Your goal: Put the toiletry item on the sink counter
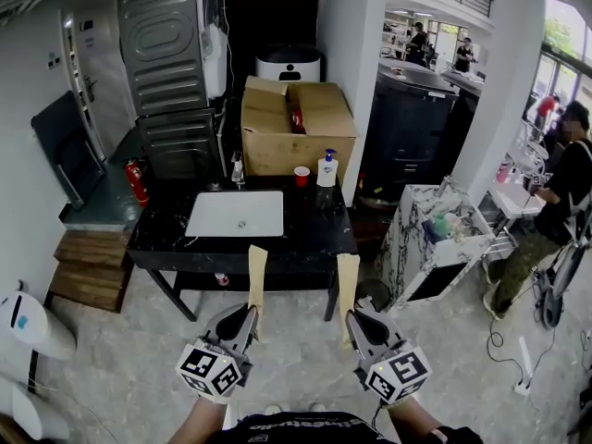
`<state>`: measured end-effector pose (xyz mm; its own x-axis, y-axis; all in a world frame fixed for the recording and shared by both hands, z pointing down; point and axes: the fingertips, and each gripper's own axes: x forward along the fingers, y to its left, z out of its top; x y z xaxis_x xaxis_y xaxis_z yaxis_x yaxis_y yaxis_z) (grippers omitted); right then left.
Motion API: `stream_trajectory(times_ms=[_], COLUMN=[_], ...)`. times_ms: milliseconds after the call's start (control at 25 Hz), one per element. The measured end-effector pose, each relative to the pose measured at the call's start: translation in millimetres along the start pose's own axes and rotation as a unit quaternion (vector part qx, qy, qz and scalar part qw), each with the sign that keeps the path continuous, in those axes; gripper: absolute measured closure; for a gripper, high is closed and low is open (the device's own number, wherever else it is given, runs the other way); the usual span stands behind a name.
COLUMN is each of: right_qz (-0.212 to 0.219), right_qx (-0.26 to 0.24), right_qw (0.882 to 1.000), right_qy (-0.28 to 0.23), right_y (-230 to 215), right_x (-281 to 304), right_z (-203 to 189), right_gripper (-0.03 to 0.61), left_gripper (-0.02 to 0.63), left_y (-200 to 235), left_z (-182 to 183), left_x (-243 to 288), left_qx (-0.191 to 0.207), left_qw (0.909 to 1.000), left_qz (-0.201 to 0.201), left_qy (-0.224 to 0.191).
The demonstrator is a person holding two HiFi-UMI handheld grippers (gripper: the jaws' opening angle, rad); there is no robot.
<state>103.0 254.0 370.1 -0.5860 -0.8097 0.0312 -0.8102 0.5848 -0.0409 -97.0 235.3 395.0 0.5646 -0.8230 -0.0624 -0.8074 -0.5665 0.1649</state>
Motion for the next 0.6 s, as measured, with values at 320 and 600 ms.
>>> stream_trajectory(times_ms=[320, 600], right_qz=[0.002, 0.012], right_qx=[0.007, 0.007], right_qw=[1.000, 1.000], right_qy=[0.002, -0.002], right_y=[-19, -38], right_x=[-7, -9], right_z=[-4, -2], right_gripper=[0.537, 0.537], left_gripper=[0.581, 0.581], left_y=[-11, -16], left_z=[-4, -3], left_x=[14, 27], left_qx=[0.003, 0.006], left_qw=[1.0000, 0.9998], left_qz=[0.004, 0.019], left_qy=[0.000, -0.003])
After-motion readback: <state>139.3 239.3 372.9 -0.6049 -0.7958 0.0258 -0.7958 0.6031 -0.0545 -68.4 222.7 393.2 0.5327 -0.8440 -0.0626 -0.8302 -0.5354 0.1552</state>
